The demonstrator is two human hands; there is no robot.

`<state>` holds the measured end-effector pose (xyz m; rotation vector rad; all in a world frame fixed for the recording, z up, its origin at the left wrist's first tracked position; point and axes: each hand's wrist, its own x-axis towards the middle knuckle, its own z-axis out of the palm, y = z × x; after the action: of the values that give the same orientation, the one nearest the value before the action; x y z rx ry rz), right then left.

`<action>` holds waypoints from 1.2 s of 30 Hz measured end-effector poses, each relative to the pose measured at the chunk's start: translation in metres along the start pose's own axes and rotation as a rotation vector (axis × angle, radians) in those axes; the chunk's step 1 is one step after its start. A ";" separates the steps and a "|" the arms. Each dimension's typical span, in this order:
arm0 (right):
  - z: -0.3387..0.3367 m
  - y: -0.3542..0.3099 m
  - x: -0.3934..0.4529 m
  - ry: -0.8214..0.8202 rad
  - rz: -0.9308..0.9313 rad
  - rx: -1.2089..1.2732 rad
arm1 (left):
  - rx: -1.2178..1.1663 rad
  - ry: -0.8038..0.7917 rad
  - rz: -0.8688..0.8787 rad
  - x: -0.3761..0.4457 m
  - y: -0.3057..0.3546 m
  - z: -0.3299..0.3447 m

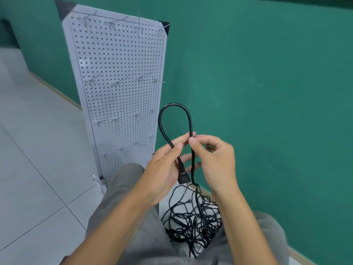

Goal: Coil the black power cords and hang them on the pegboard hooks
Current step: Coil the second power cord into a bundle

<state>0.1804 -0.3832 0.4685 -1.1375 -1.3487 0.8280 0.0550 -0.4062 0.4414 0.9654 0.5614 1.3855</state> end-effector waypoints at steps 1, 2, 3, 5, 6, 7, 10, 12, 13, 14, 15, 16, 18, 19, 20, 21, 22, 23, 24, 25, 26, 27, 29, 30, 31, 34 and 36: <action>0.004 -0.003 -0.003 0.011 -0.019 -0.041 | -0.026 -0.013 -0.007 -0.005 0.004 0.000; 0.007 -0.006 -0.006 0.014 -0.027 -0.068 | -0.032 -0.024 -0.008 -0.008 0.008 -0.002; 0.009 -0.009 -0.008 -0.005 -0.028 -0.060 | -0.011 -0.036 -0.003 -0.010 0.011 -0.005; 0.014 -0.012 -0.012 -0.051 -0.056 -0.036 | 0.059 -0.055 0.002 -0.011 0.017 -0.011; 0.017 -0.012 -0.015 -0.065 -0.079 -0.045 | 0.078 -0.056 0.002 -0.011 0.019 -0.012; 0.022 -0.012 -0.019 -0.083 -0.084 -0.032 | 0.075 -0.043 0.003 -0.010 0.021 -0.013; 0.037 -0.006 -0.033 -0.166 -0.024 0.088 | -0.072 0.012 0.023 -0.009 0.030 -0.015; 0.039 0.010 -0.035 -0.228 0.014 0.077 | -0.189 0.052 0.050 -0.008 0.037 -0.019; 0.038 0.018 -0.035 -0.280 0.021 0.043 | -0.205 0.077 0.077 -0.006 0.040 -0.023; 0.038 0.023 -0.035 -0.339 0.038 0.014 | -0.198 0.107 0.109 -0.005 0.042 -0.027; 0.038 0.029 -0.035 -0.388 0.060 -0.019 | -0.189 0.140 0.138 -0.004 0.045 -0.031; 0.039 0.031 -0.036 -0.429 0.077 -0.040 | -0.184 0.167 0.166 -0.004 0.048 -0.034; 0.040 0.036 -0.039 -0.493 0.051 -0.113 | -0.229 0.209 0.206 -0.003 0.055 -0.042; 0.040 0.039 -0.040 -0.525 0.040 -0.165 | -0.288 0.223 0.207 -0.003 0.060 -0.048; 0.040 0.042 -0.042 -0.560 0.044 -0.212 | -0.349 0.230 0.206 -0.003 0.064 -0.055; 0.038 0.047 -0.043 -0.594 0.055 -0.262 | -0.401 0.233 0.206 -0.003 0.068 -0.062; 0.037 0.051 -0.044 -0.611 0.067 -0.296 | -0.431 0.240 0.204 -0.003 0.071 -0.068; 0.035 0.056 -0.045 -0.610 0.072 -0.325 | -0.438 0.253 0.201 -0.003 0.072 -0.074; 0.033 0.060 -0.046 -0.596 0.070 -0.339 | -0.432 0.263 0.195 -0.003 0.073 -0.078; 0.032 0.064 -0.047 -0.579 0.063 -0.344 | -0.425 0.267 0.183 -0.002 0.073 -0.082; 0.030 0.065 -0.048 -0.551 0.058 -0.330 | -0.422 0.262 0.161 -0.002 0.073 -0.084; 0.029 0.065 -0.047 -0.512 0.059 -0.302 | -0.421 0.252 0.130 -0.002 0.072 -0.087; 0.025 0.061 -0.044 -0.425 0.070 -0.230 | -0.382 0.227 0.051 -0.002 0.071 -0.091; 0.023 0.057 -0.043 -0.387 0.075 -0.186 | -0.334 0.215 0.009 -0.002 0.071 -0.092; 0.020 0.052 -0.041 -0.354 0.081 -0.133 | -0.269 0.202 -0.035 -0.002 0.071 -0.094; 0.009 0.038 -0.037 -0.291 0.079 -0.032 | 0.005 0.167 -0.184 -0.004 0.071 -0.097; 0.002 0.031 -0.035 -0.323 0.041 -0.093 | 0.175 0.157 -0.253 -0.005 0.068 -0.096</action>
<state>0.1800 -0.4073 0.4284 -1.1401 -1.6483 1.0199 -0.0621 -0.3949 0.4465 0.8942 0.9041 1.2050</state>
